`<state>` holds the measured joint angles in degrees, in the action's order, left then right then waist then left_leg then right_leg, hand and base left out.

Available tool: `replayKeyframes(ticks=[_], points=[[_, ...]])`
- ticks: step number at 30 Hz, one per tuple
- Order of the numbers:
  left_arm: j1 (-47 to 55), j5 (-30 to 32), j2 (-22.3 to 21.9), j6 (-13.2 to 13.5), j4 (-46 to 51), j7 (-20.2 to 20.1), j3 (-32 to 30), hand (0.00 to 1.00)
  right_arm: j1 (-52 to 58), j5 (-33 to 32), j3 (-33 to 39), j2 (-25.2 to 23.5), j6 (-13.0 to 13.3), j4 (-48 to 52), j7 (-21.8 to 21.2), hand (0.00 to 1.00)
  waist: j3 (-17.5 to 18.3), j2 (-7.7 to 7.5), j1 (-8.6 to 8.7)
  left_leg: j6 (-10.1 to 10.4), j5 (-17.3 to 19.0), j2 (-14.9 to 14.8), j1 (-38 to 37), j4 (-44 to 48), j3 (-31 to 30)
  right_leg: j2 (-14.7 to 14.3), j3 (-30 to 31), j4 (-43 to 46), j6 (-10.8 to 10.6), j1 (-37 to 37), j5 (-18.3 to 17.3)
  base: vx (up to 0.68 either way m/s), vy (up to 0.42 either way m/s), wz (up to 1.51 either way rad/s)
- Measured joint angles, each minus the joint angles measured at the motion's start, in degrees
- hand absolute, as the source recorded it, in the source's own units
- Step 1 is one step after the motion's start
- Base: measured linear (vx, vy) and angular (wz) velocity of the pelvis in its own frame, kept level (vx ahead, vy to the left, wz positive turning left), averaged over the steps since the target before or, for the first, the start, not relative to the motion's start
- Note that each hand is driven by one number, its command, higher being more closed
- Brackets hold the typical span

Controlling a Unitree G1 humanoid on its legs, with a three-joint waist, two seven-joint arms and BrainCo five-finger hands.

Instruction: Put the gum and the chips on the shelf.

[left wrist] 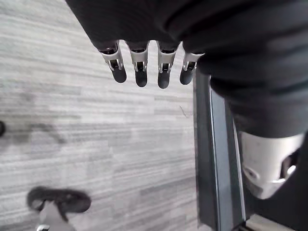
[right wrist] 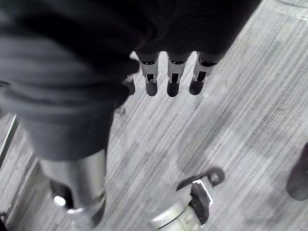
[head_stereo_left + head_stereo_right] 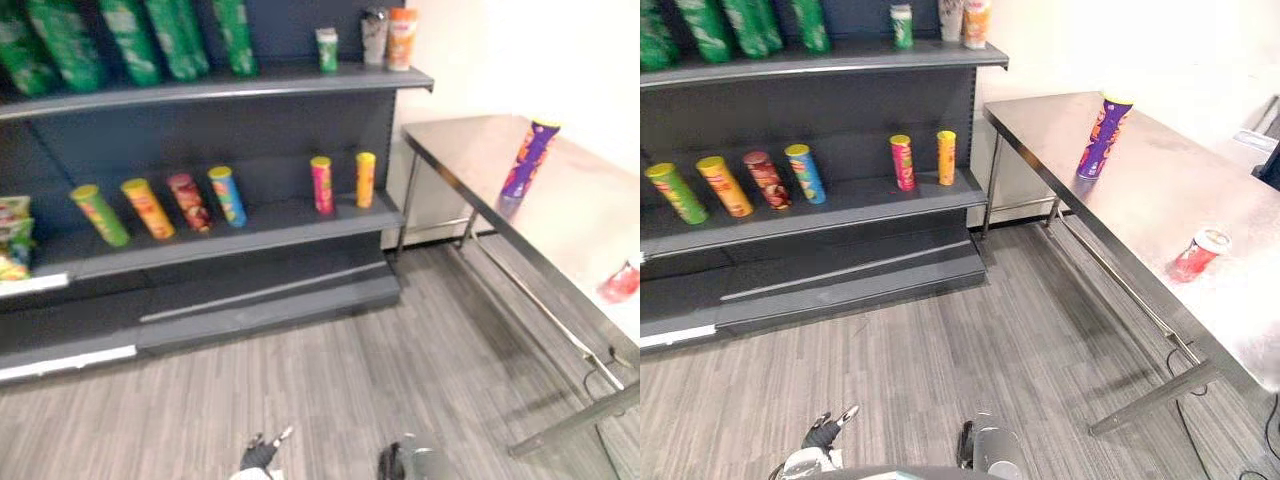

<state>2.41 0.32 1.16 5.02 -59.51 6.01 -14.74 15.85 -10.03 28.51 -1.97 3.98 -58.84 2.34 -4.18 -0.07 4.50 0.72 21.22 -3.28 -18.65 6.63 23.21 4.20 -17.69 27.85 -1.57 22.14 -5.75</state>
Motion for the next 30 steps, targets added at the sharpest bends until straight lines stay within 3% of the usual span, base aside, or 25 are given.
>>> replayKeyframes(ticks=[1, 3, 4, 6, 7, 9, 11, 14, 16, 18, 20, 23, 26, 29, 30], points=[[-0.53, 0.02, -1.72, -0.1, -0.29, 0.02, -0.45, 0.0, -0.75, 0.06, 0.18, 0.93, -0.03, 0.01, -0.1, 0.0, -1.09, 1.59, -0.04, 1.73, -0.68, -1.46, -2.15, -0.47, 1.4, -1.07, -3.55, 0.23, 7.22, -1.69, 1.1, 0.57, -0.134, -0.37], [-1.37, 0.4, -2.79, -0.07, -0.03, -0.12, -0.5, 0.0, -2.81, 0.06, 0.19, 1.44, 0.02, 1.01, 0.13, 0.0, -1.96, 2.19, -0.16, 5.1, -3.89, -1.91, -2.88, -0.38, 3.91, 0.99, -11.94, 4.06, 9.28, -0.91, -0.24, 0.48, -0.182, -0.55], [-2.37, 0.59, -3.41, -0.09, 0.07, -0.13, -0.43, 0.0, -4.37, 0.07, 0.11, 1.03, 0.26, 2.47, 0.09, 0.0, -2.52, 2.15, -0.1, 5.42, -6.29, -1.27, -3.94, -0.44, 5.26, 2.86, -17.92, 7.46, 12.94, -1.25, -3.38, 0.53, -0.269, -0.65], [-2.98, 0.77, -3.65, -0.09, 0.09, -0.17, 0.11, 0.0, -5.05, 0.06, 0.06, 1.0, 0.36, 3.74, 0.04, 0.0, -2.54, 2.16, 0.03, 5.24, -7.52, -1.17, -5.56, 0.55, 5.98, 2.35, -18.04, 8.3, 13.84, -2.91, -8.05, 0.47, -0.243, -0.51], [-3.73, 0.91, -3.67, -0.06, 0.36, -0.17, 1.28, 0.0, -5.64, 0.16, 0.17, 1.05, 0.4, 4.43, -0.01, 0.0, -2.52, 2.49, 0.03, 5.07, -7.65, -2.14, -5.75, 4.32, 6.06, 1.13, -17.18, 8.3, 13.83, -4.26, -11.19, 0.37, -0.194, -0.44], [-5.1, 0.79, -3.67, -0.06, 0.5, -0.18, 2.57, 0.0, -5.94, -0.02, 0.1, 1.05, 0.43, 5.24, 0.07, 0.0, -2.41, 2.7, 0.22, 5.98, -8.48, -3.6, -3.66, 10.76, 5.1, 0.03, -15.3, 8.09, 12.34, -4.69, -12.64, 0.26, -0.135, -0.41], [-6.77, 0.56, -4.0, 0.17, 1.59, -0.69, 3.32, 0.0, -6.42, -0.81, -0.17, 0.84, 0.47, 6.85, 0.36, 0.0, -2.37, 3.2, 0.43, 6.54, -13.16, -6.49, 3.03, 25.88, 1.96, -3.49, -11.98, 2.59, 11.5, -7.22, -13.08, 0.24, -0.096, -0.6], [-5.2, 0.41, -4.49, 0.88, 1.69, -1.41, 2.44, 0.0, -6.73, -1.8, -1.86, 1.04, 0.64, 7.39, 0.41, 0.0, -1.87, 4.78, 0.08, 6.65, -16.02, -9.58, 11.67, 45.24, -2.9, -9.55, -5.13, -3.18, 10.66, -11.3, -12.26, 0.16, -0.088, -1.15], [-2.4, 0.35, -4.56, 1.06, 1.61, -1.56, 0.35, 0.0, -6.81, -1.81, -2.65, 0.94, 0.73, 7.37, 0.5, 0.0, -1.86, 4.75, -0.04, 6.21, -15.59, -10.63, 16.74, 54.03, -4.6, -12.14, 0.21, -6.06, 10.22, -14.86, -12.01, 0.14, -0.017, -1.59], [1.33, -0.39, -5.11, 0.9, 1.49, -1.74, -2.53, 0.0, -6.29, -1.92, -4.43, 1.0, 1.08, 7.35, 0.79, 0.0, -2.27, 3.15, -0.31, 4.28, -13.0, -12.54, 20.95, 57.98, -4.78, -13.0, 5.74, -7.63, 10.18, -18.43, -11.98, 0.17, 0.017, -1.57], [2.52, -0.8, -5.2, 1.73, 2.38, -1.66, -7.54, 0.0, -5.64, -3.57, -6.81, 1.87, 1.46, 7.35, 1.05, 0.0, -2.22, 2.84, -2.0, 1.61, -9.21, -13.44, 26.29, 54.68, -7.14, -13.13, 14.3, -8.25, 9.84, -21.21, -11.19, 0.19, 0.06, -1.66], [4.37, -1.92, -5.52, 2.31, 1.96, -1.13, -11.34, 0.0, -6.7, -3.9, -8.52, 2.31, 1.59, 6.14, 1.1, 0.0, -2.16, 2.63, -4.59, 1.97, -7.29, -13.15, 28.15, 42.95, -12.89, -13.2, 23.88, -9.11, 8.54, -23.5, -9.79, 0.24, 0.145, -1.95], [4.17, -1.99, -5.74, 2.56, 1.89, -1.0, -12.68, 0.0, -8.06, -3.95, -11.28, 1.74, 1.75, 6.09, 1.2, 0.0, -1.91, 2.07, -5.31, 2.54, -7.04, -11.49, 28.62, 28.35, -24.3, -12.87, 33.81, -8.92, 7.22, -25.22, -10.52, 0.33, 0.269, -1.62], [3.94, -1.76, -5.32, 2.63, 1.76, -1.06, -12.54, 0.0, -8.21, -3.97, -11.59, 1.14, 2.35, 5.89, 1.26, 0.0, -1.31, 0.91, -5.81, 3.83, -7.78, -8.06, 28.9, 19.17, -33.73, -9.98, 40.06, -8.7, 3.2, -26.78, -12.78, 0.4, 0.443, -1.27], [3.76, -1.71, -5.32, 2.6, 1.54, -1.01, -12.08, 0.0, -7.72, -3.91, -11.59, 1.17, 2.47, 5.89, 1.24, 0.0, -0.99, 1.26, -5.89, 4.43, -10.2, -7.1, 29.29, 14.28, -35.41, -8.47, 40.77, -8.53, 1.2, -27.43, -13.98, 0.28, 0.394, -0.68]])
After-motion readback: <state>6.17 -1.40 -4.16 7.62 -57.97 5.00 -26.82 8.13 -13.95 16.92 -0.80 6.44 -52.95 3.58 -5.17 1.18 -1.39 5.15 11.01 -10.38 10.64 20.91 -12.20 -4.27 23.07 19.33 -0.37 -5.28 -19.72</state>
